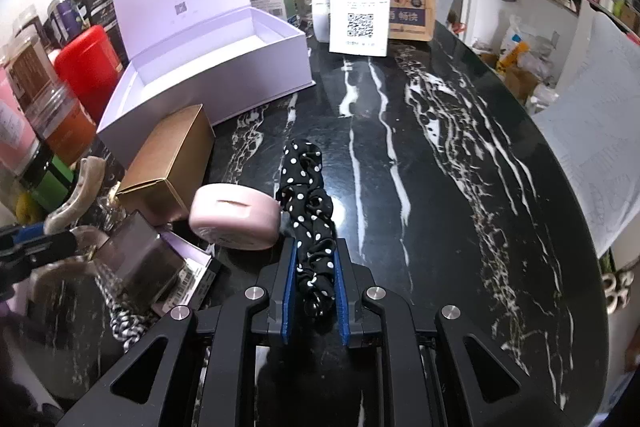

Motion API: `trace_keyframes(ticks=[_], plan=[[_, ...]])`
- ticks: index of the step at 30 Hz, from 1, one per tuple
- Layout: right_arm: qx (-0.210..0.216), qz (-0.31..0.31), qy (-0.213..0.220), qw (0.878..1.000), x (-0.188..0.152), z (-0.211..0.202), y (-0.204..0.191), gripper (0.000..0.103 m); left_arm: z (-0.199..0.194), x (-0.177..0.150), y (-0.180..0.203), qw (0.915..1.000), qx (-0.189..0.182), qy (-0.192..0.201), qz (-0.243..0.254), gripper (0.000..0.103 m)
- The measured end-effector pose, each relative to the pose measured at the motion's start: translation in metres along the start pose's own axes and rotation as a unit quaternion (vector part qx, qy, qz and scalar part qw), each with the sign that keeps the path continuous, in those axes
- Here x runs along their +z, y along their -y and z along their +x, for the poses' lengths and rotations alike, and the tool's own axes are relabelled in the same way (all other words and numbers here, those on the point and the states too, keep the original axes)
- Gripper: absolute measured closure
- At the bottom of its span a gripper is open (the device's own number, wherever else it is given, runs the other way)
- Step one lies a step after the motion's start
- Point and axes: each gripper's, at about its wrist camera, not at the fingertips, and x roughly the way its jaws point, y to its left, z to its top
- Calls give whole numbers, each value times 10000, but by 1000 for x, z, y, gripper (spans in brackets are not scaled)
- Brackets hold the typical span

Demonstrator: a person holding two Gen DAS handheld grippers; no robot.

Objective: Organize rigid objects
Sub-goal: 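Carry the claw clip with the left tool while the right tool carries the scrunchie into the lavender box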

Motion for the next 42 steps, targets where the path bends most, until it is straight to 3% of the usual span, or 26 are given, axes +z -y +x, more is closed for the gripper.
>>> trace_keyframes(ticks=[11,19,32,42], plan=[[-42,179,73,9998,-11,-16,5,86,4,1,0,10000,-18,77,-17,68],[-57,160,314,9994,-4,-37,4,86,-16,4,-1,9995,-103,305,-41,68],[401,-351,627,9966,19,-65,-23,86,-46,21,5,9969,-122,756,188,68],[492,-687,823,9930,36,-76,-37,86,-58,39,13,9934,-62,1072,397,68]])
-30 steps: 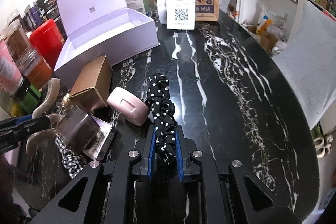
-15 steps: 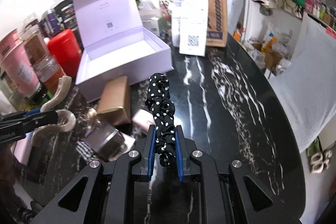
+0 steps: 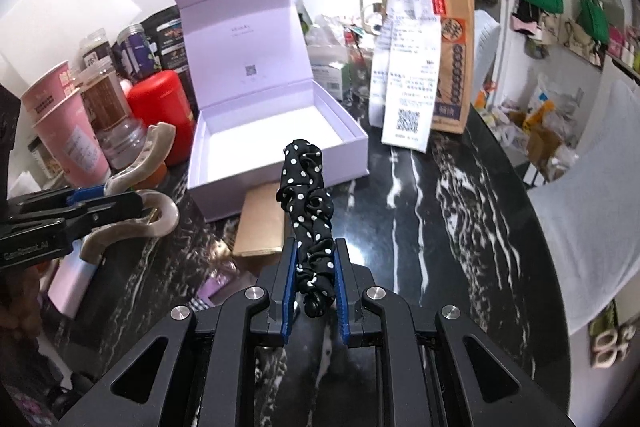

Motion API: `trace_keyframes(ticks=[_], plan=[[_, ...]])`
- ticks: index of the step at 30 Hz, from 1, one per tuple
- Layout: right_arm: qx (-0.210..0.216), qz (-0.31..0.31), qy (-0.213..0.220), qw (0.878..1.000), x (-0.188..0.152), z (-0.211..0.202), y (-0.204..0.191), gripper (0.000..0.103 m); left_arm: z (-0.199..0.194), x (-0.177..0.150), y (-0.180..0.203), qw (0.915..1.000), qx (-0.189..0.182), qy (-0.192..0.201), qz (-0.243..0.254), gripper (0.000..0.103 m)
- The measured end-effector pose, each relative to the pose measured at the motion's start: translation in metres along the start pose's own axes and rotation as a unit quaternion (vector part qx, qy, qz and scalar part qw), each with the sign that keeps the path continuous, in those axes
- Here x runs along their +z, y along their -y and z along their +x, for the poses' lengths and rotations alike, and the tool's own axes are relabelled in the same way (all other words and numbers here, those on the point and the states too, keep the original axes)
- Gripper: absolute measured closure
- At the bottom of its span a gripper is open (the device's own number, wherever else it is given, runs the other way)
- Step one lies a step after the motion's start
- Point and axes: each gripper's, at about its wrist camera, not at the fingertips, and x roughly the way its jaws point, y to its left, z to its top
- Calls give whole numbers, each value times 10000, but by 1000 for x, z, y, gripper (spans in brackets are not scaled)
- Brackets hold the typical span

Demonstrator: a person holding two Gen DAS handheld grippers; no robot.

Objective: Organize rigid objects
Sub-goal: 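Carry the claw clip with the left tool while the right tool carries the scrunchie into the lavender box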

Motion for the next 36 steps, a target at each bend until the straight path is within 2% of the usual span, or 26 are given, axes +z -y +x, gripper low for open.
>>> trace_keyframes(ticks=[5,12,17,36], plan=[[-47,-174,174,9997,15,-6,-2,86,-4,15,2,9997,81,179,137,68],[121,-392,361,9985,39,-10,-4,86,-5,36,6,9987,148,398,299,68],[271,-534,436,9973,54,-8,-9,86,1,48,7,9984,173,416,338,68],[531,-915,578,9927,113,30,-18,86,36,102,-15,9974,336,585,251,68]])
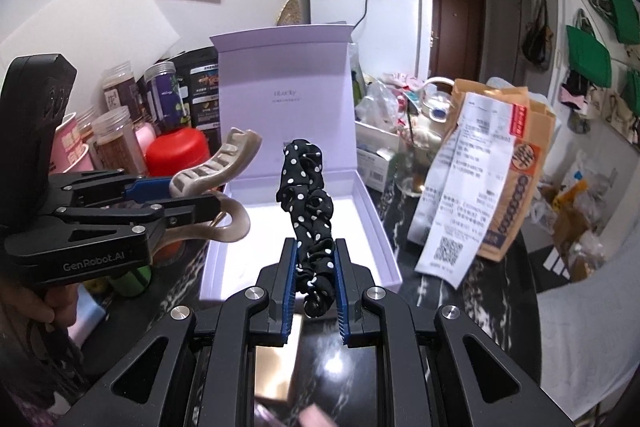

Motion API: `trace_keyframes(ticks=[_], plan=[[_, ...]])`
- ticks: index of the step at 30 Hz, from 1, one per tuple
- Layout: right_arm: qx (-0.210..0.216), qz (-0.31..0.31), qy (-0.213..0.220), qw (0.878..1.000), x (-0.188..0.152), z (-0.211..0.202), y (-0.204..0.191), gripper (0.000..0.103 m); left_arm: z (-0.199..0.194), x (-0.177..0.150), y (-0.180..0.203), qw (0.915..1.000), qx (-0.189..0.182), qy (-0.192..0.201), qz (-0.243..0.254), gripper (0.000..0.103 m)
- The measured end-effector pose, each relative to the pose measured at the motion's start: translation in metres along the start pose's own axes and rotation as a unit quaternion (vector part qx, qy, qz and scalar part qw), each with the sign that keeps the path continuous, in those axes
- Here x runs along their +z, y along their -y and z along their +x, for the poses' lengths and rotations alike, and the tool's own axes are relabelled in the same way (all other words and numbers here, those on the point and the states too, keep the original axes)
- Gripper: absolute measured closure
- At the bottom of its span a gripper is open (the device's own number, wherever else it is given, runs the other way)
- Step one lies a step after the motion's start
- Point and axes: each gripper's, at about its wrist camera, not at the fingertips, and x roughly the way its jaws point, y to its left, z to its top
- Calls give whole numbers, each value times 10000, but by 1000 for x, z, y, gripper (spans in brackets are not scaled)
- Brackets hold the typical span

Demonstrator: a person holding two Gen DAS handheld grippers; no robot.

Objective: Organize rigid objects
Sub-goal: 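Carry the claw clip with the left tool while the right tool carries the scrunchie into the lavender box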

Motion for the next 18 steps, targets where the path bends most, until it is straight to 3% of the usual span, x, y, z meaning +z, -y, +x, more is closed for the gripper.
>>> trace_keyframes(ticks=[18], plan=[[50,-56,3,10000,45,56,19,86,56,43,-22,9995,209,151,-195,68]])
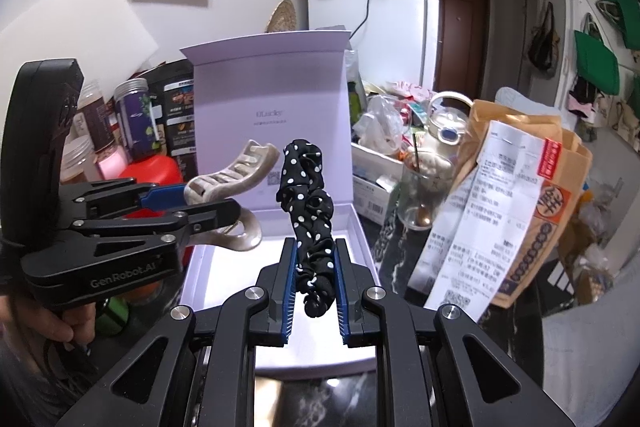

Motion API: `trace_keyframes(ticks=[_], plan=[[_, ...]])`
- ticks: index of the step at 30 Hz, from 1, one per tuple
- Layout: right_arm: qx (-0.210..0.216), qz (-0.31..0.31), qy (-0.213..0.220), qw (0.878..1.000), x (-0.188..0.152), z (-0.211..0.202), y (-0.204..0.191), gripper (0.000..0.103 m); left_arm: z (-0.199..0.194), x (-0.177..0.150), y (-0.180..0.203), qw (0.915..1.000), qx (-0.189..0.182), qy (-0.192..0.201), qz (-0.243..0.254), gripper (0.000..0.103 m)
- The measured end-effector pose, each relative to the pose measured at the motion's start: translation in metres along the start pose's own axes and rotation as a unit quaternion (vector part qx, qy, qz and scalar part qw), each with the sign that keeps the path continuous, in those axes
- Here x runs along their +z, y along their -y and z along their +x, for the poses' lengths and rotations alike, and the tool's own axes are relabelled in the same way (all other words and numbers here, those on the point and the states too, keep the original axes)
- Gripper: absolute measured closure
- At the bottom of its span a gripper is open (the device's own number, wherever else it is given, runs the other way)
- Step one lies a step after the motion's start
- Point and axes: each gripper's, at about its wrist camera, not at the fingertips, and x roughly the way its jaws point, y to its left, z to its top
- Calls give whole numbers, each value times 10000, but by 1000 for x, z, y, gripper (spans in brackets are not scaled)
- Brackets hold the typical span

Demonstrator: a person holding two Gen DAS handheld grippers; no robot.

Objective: Organize rigid objects
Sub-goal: 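Carry the claw clip with the left tool while the right tool carries the scrunchie into the lavender box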

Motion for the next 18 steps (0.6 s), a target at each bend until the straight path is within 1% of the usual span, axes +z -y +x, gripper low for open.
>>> trace_keyframes(ticks=[7,15,18], plan=[[63,56,-143,9999,5,28,5,86,30,5,-11,9998,123,-137,-84,68],[166,162,-295,9993,0,61,14,86,62,0,-24,9984,237,-494,-115,68],[180,282,-436,9985,-4,74,17,86,74,-4,-26,9975,330,-622,-71,68]])
